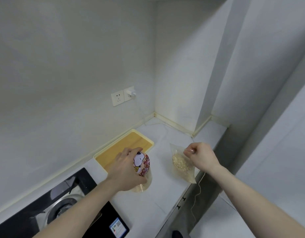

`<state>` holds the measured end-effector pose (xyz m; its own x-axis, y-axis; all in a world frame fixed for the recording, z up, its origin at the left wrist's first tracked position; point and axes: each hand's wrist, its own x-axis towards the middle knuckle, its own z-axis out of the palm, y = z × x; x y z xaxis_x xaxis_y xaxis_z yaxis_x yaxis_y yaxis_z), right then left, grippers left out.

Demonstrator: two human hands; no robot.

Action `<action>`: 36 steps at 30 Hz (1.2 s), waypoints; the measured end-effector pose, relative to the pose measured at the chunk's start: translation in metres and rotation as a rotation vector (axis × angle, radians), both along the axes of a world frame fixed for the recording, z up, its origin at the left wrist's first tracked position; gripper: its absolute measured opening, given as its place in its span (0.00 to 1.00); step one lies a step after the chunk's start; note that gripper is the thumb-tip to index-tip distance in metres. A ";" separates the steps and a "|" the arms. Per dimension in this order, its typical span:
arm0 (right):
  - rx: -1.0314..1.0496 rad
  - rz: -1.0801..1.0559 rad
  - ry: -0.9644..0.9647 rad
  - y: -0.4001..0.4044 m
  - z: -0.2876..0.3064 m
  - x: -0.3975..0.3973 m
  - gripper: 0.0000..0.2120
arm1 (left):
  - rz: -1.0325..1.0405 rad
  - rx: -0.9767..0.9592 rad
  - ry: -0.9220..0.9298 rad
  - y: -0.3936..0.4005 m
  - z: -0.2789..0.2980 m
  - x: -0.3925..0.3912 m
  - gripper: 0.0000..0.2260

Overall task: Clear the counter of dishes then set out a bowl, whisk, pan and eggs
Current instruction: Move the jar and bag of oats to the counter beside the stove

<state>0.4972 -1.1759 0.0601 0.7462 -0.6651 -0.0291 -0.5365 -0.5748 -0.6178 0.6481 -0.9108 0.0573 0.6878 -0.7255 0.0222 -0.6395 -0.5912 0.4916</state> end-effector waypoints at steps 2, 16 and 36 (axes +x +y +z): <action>0.015 0.009 0.003 -0.017 -0.001 0.016 0.10 | 0.016 0.001 0.022 -0.013 0.000 0.007 0.48; 0.074 -0.076 0.059 -0.180 -0.051 0.155 0.12 | 0.129 0.115 0.070 -0.134 -0.019 0.080 0.47; -0.059 -0.107 0.271 -0.282 -0.125 0.237 0.09 | 0.292 0.234 0.164 -0.166 -0.093 0.099 0.49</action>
